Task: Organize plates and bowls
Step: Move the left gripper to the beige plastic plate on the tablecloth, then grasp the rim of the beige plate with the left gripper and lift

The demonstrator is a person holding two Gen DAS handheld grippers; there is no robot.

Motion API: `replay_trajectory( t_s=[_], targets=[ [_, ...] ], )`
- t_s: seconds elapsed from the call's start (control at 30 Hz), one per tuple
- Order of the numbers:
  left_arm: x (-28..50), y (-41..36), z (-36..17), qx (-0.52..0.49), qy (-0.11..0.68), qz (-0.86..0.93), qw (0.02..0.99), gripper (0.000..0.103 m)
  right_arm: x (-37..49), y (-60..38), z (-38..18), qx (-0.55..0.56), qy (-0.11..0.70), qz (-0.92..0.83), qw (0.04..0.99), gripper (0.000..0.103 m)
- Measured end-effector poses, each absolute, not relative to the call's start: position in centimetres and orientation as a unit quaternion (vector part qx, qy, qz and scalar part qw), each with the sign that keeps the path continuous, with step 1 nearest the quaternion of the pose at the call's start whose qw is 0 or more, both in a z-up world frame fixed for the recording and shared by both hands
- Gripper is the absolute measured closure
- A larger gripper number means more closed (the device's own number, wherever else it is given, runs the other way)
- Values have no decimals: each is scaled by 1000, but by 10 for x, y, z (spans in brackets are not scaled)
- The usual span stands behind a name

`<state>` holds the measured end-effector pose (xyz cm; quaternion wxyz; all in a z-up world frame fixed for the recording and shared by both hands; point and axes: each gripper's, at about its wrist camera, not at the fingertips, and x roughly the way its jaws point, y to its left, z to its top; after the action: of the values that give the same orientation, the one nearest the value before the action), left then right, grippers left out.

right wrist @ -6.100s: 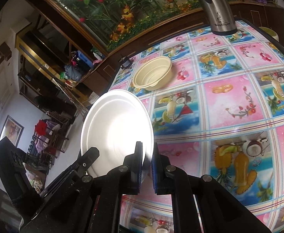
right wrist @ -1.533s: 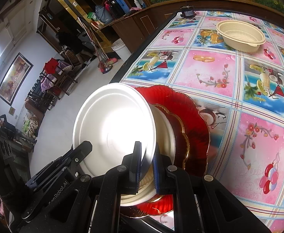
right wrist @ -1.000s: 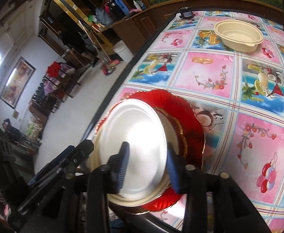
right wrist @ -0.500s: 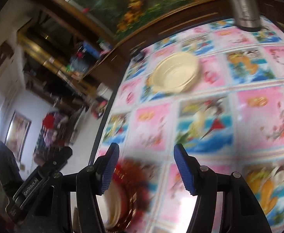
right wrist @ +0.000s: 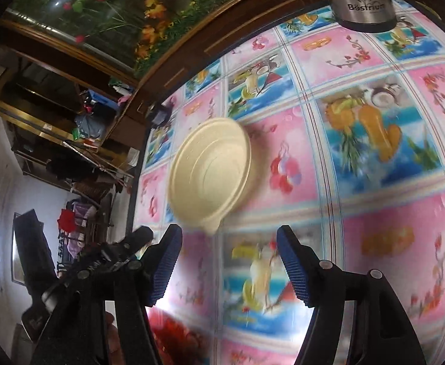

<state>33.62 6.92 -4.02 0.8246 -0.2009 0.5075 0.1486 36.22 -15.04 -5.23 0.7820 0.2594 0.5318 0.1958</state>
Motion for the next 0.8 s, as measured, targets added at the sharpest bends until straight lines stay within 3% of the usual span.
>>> replay_trajectory(
  t_s=[0.4,0.57,0.67,0.73,0.8],
  targets=[
    [382,66,-70,-192,515,167,818,26,417,-118,-78,227,547,189,783,39],
    [388,66,-81,-196,519,172,814,27,425,-110,-87,207,553,173,789,60],
    [392,66,-90,-187,531,172,808,59,427,-107,-96,201,560,163,787,72],
    [393,65,-96,-187,542,162,803,89,429,-107,-100,196,563,160,787,89],
    [393,64,-98,-185,547,156,801,89,428,-106,-102,196,563,167,785,92]
  ],
)
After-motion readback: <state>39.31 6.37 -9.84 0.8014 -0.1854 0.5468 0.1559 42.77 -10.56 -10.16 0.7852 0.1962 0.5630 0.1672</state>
